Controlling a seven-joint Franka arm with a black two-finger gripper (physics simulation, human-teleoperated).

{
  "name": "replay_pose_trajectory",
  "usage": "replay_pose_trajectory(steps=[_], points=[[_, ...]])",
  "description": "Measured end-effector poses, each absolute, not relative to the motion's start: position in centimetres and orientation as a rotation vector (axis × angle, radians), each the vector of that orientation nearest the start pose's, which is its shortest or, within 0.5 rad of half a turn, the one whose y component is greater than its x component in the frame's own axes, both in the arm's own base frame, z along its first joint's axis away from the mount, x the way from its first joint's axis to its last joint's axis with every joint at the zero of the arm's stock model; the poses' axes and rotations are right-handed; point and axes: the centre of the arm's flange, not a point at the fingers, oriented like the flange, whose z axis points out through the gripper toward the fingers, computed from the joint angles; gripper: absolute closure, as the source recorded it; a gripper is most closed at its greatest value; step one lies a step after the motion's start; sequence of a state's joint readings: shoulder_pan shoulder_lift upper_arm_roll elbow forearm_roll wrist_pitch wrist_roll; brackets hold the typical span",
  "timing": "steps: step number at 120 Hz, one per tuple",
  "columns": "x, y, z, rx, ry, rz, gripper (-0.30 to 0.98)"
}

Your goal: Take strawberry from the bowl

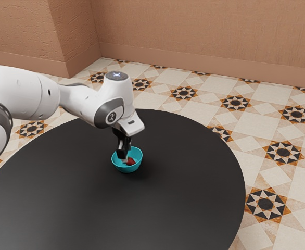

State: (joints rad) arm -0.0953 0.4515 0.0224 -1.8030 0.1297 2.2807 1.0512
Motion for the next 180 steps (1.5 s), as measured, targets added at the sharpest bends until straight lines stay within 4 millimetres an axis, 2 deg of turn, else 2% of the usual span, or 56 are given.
replay_pose_trajectory(steps=[56, 84, 120, 153, 180], points=[[65.4, -4.3, 28.8, -2.381, 1.872, 0.026, 0.32], [65.5, -4.2, 27.5, -2.354, 1.923, 0.03, 0.32], [65.8, -3.8, 27.2, -2.323, 1.959, 0.025, 0.32], [65.9, -3.8, 25.8, -2.305, 1.987, 0.032, 0.32], [66.0, -3.9, 25.4, -2.29, 1.998, 0.019, 0.33]])
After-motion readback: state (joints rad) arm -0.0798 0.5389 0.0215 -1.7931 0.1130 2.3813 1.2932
